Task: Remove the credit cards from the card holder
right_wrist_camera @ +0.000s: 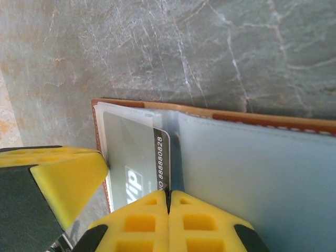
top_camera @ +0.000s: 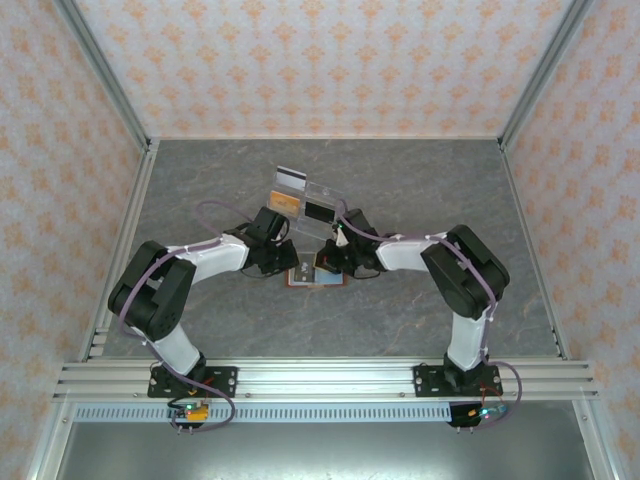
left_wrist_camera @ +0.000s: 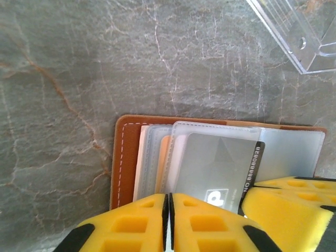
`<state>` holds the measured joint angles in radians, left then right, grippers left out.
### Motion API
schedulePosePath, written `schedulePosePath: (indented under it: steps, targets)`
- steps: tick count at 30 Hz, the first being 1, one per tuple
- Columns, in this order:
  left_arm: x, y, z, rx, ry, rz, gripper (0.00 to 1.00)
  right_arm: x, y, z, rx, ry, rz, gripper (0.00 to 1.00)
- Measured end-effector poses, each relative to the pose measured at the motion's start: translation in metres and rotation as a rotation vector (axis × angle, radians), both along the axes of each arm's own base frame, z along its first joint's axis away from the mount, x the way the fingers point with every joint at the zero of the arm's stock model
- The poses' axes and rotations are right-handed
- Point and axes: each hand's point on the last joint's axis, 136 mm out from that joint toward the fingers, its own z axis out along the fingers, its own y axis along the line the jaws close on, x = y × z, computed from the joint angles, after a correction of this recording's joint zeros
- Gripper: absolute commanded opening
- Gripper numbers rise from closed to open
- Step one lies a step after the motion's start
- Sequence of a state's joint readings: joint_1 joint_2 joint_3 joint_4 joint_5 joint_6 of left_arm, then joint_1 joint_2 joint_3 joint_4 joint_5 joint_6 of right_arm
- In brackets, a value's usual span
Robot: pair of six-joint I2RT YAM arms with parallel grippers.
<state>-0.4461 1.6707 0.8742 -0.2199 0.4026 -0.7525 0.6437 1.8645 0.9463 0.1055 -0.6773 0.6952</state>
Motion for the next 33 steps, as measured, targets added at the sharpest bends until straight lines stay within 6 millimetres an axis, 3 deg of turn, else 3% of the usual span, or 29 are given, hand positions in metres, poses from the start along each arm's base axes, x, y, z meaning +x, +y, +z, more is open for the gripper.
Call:
schedulePosePath:
  steps: [9, 19, 26, 33]
  targets:
    - [-0.006, 0.005, 0.003, 0.026, 0.015, 0.002, 0.15, 0.004, -0.013, 0.001, -0.057, -0.027, -0.035, 0.0]
    - [-0.005, -0.013, 0.014, -0.008, -0.011, -0.046, 0.07, 0.006, -0.019, -0.003, -0.094, -0.035, -0.048, 0.0]
    - [-0.003, -0.015, 0.0, 0.007, 0.018, -0.057, 0.06, 0.008, -0.024, -0.006, -0.131, -0.046, -0.054, 0.0]
    - [-0.003, -0.015, 0.0, 0.01, 0.015, -0.059, 0.06, 0.008, -0.024, -0.004, -0.126, -0.046, -0.052, 0.17]
